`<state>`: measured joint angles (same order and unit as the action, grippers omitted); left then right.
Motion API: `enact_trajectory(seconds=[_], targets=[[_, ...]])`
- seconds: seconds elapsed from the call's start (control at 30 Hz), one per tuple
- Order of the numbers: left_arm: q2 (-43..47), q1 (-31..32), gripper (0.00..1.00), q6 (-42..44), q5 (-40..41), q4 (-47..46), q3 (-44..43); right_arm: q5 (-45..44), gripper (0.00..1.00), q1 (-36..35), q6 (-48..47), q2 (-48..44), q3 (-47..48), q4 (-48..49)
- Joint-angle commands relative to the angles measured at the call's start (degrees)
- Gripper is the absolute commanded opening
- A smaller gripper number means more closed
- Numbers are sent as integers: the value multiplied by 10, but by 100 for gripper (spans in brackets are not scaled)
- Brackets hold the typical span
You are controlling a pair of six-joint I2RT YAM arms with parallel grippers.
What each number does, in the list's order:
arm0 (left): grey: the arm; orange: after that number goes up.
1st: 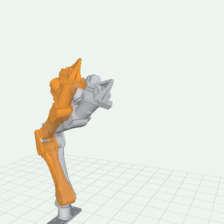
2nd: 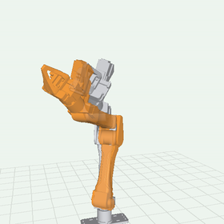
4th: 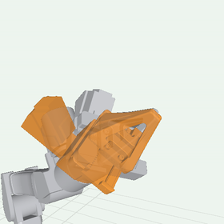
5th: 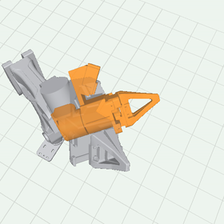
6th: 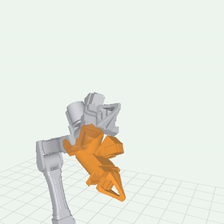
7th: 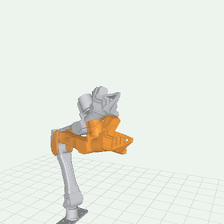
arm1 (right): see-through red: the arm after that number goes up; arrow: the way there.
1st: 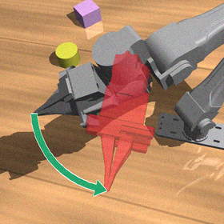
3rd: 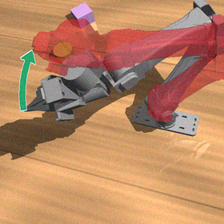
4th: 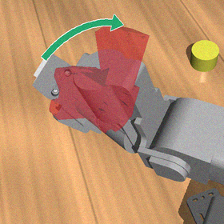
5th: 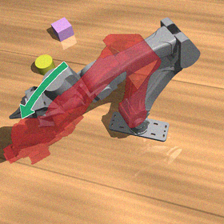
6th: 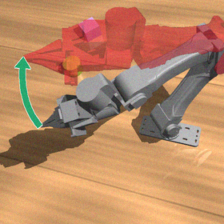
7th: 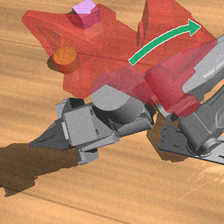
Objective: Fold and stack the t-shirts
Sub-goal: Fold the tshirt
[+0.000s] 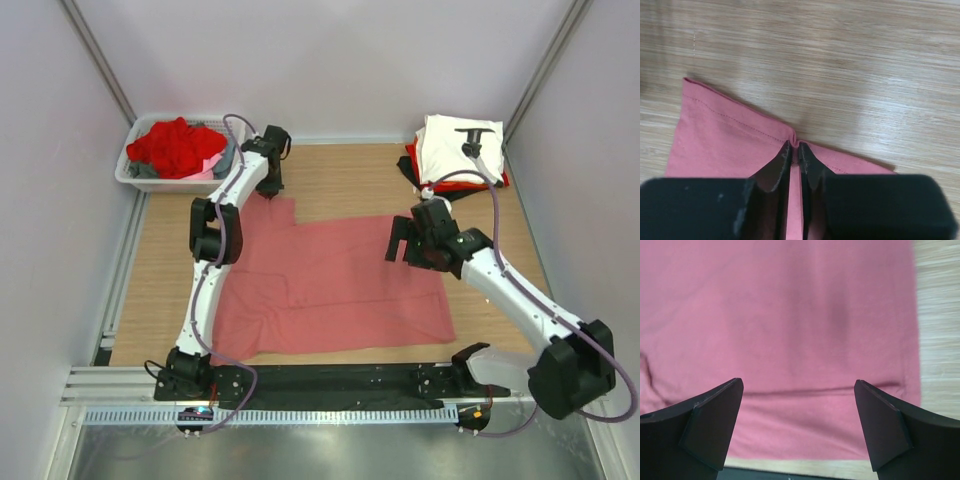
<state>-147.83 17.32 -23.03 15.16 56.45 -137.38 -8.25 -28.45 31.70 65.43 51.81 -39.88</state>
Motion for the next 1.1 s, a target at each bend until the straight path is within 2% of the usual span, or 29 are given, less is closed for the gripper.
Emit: enact_trajectory(seconds=[0.0,0.1,0.27,0.37,0.6,0.8,1.0,1.07], targets=[[-8,-4,7,1,1,1,19,44,99,79,-20,62,39,61],[13,-3,0,3,1,-11,46,75,96,138,-25,118,76,90],[58,-4,0,-10,-4,4,73,93,89,193,-31,258,166,106],[92,-4,0,-20,-19,13,91,86,83,209,-40,325,219,109],[142,13,0,-26,-36,45,116,25,79,217,-58,469,326,96],[170,22,0,-18,-37,46,141,-12,74,219,-71,541,398,84],[172,22,0,-17,-38,47,148,-19,69,223,-77,571,407,91],[178,22,0,-16,-29,46,155,-15,64,224,-78,581,406,94]])
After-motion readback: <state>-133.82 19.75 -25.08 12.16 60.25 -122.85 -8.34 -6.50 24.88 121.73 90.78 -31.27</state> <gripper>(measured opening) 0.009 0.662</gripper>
